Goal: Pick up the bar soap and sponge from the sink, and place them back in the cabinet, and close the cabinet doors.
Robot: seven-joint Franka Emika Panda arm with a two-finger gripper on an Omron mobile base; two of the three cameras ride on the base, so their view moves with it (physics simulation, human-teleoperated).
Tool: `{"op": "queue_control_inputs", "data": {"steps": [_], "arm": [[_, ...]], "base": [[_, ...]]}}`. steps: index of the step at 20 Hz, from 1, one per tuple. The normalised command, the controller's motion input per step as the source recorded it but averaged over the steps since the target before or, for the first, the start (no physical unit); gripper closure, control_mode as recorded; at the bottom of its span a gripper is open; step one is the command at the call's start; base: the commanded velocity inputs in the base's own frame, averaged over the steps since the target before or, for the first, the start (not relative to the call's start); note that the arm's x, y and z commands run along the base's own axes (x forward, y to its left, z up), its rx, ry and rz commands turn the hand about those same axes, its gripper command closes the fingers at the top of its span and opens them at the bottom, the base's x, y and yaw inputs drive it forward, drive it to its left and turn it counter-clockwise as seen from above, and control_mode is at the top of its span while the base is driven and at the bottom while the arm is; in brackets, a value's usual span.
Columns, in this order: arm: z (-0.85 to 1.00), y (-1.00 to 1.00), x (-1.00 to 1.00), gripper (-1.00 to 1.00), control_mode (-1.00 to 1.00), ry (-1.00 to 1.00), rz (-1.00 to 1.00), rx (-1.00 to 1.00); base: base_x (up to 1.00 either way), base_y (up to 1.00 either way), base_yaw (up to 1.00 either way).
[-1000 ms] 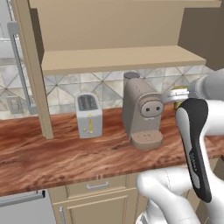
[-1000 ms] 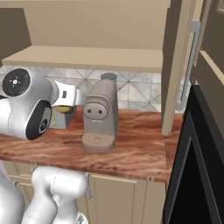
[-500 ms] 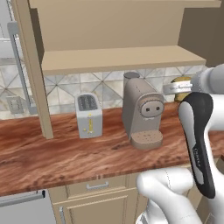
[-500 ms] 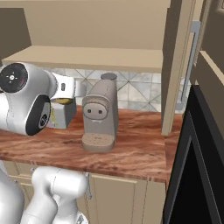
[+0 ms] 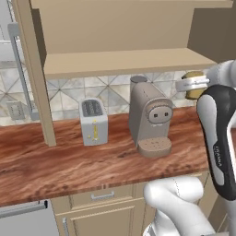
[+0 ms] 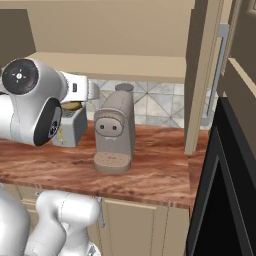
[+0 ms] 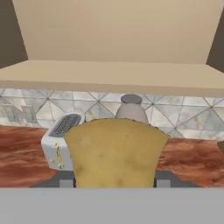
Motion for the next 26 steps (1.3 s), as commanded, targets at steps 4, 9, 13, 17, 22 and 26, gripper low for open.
{"op": "queue_control_inputs", "data": {"steps": [4,9,13,17,22,26], "arm": [[0.21,0.00,0.06,1.00,-1.00,-0.08,0.05,0.00],[0.23,0.00,0.32,1.00,-1.00,-0.02,0.01,0.00],[0.08,0.00,0.51,1.00,-1.00,0.00,0.00,0.00],[0.01,0.00,0.67,1.00,-1.00,0.00,0.00,0.00],[0.00,0.00,0.67,1.00,-1.00,0.00,0.00,0.01],[0.00,0.00,0.61,1.00,-1.00,0.00,0.00,0.00]], "base": [[0.00,0.00,0.00],[0.00,0.00,0.00],[0.00,0.00,0.00],[0.00,0.00,0.00],[0.00,0.00,0.00],[0.00,0.00,0.00]]}}
